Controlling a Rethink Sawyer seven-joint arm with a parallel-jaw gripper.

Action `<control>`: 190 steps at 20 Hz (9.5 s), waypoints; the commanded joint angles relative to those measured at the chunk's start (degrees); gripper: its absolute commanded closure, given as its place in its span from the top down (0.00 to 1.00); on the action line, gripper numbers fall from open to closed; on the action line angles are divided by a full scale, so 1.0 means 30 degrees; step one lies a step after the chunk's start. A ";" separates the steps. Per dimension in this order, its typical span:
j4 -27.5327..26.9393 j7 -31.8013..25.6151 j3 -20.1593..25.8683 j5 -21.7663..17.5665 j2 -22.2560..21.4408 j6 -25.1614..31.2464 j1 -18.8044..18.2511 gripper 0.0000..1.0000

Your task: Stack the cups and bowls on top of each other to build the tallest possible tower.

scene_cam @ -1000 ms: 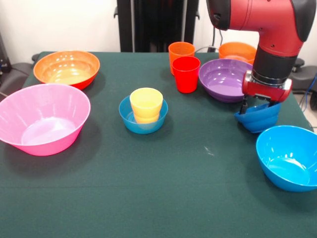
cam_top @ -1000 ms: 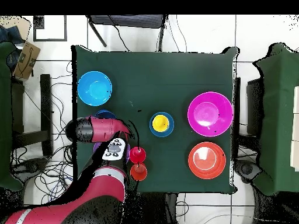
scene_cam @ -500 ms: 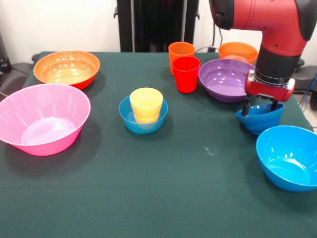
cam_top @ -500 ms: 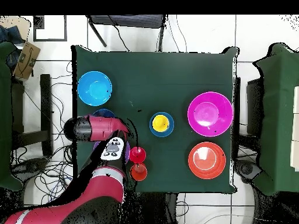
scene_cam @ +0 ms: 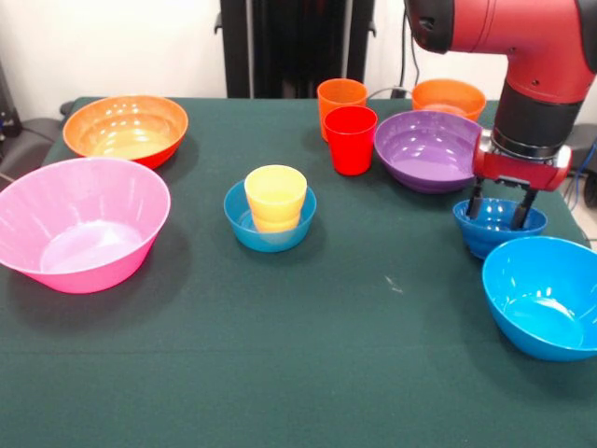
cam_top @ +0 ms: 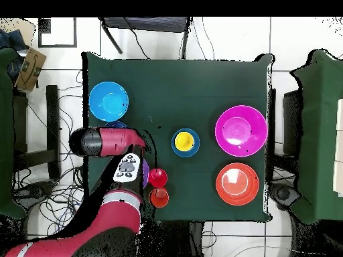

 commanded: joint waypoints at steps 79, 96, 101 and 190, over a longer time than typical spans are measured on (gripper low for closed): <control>0.0947 -0.1954 0.5335 -0.3704 -0.0545 0.0495 -0.4773 1.00; 0.0684 -0.1416 0.5851 -0.5329 -0.1264 -0.0005 -0.5493 1.00; 0.0140 -0.1310 0.5148 -0.6360 -0.1369 -0.0142 -0.5040 1.00; 0.0264 -0.0315 0.6583 -1.0344 -0.0544 0.0091 -0.5028 1.00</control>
